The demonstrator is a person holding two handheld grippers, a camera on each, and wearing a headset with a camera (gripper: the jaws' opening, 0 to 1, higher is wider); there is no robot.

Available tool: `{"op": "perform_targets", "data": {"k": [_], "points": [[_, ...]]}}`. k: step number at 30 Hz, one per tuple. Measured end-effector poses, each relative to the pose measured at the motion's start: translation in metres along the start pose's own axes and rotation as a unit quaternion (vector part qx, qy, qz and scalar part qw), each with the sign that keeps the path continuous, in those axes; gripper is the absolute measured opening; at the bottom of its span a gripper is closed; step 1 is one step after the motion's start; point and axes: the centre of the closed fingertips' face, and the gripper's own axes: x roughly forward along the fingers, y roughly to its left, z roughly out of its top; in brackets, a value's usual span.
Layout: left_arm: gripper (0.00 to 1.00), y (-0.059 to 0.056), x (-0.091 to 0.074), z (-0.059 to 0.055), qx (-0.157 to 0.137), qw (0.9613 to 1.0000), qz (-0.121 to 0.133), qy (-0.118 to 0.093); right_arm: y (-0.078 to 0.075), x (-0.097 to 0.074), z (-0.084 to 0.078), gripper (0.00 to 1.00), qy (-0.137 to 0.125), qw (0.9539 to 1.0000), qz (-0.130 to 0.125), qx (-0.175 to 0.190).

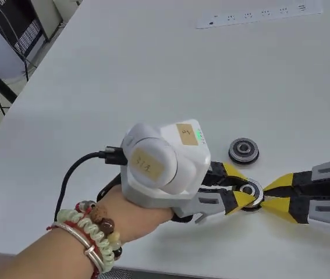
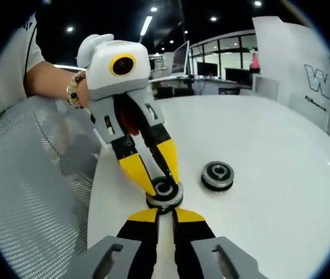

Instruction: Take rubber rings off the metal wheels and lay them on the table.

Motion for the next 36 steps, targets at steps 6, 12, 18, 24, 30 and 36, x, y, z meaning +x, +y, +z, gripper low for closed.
{"op": "perform_targets", "data": {"k": [6, 12, 18, 24, 30, 36], "points": [[0.15, 0.0, 0.0, 0.0, -0.001, 1.0, 0.003, -0.005, 0.001, 0.0, -0.001, 0.02, 0.022, 0.9985, -0.013, -0.048], [0.15, 0.001, 0.0, 0.0, -0.004, 0.9999, 0.003, -0.013, -0.001, 0.0, -0.002, 0.0, 0.025, 0.9992, -0.024, -0.022], [0.15, 0.001, 0.0, 0.0, -0.003, 0.9999, 0.006, -0.011, -0.003, -0.001, -0.002, 0.0, 0.03, 0.9991, -0.03, -0.001], [0.14, 0.001, 0.0, 0.0, -0.004, 0.9999, 0.006, -0.011, -0.006, -0.001, -0.001, 0.0, 0.032, 0.9985, -0.027, 0.037], [0.14, 0.001, 0.0, 0.0, -0.004, 0.9999, 0.005, -0.012, -0.006, -0.004, 0.0, 0.0, 0.02, 0.9954, -0.024, 0.091], [0.14, 0.0, -0.001, 0.0, -0.003, 0.9999, 0.005, -0.012, -0.009, -0.006, 0.0, 0.0, -0.009, 0.9854, -0.016, 0.169]]}}
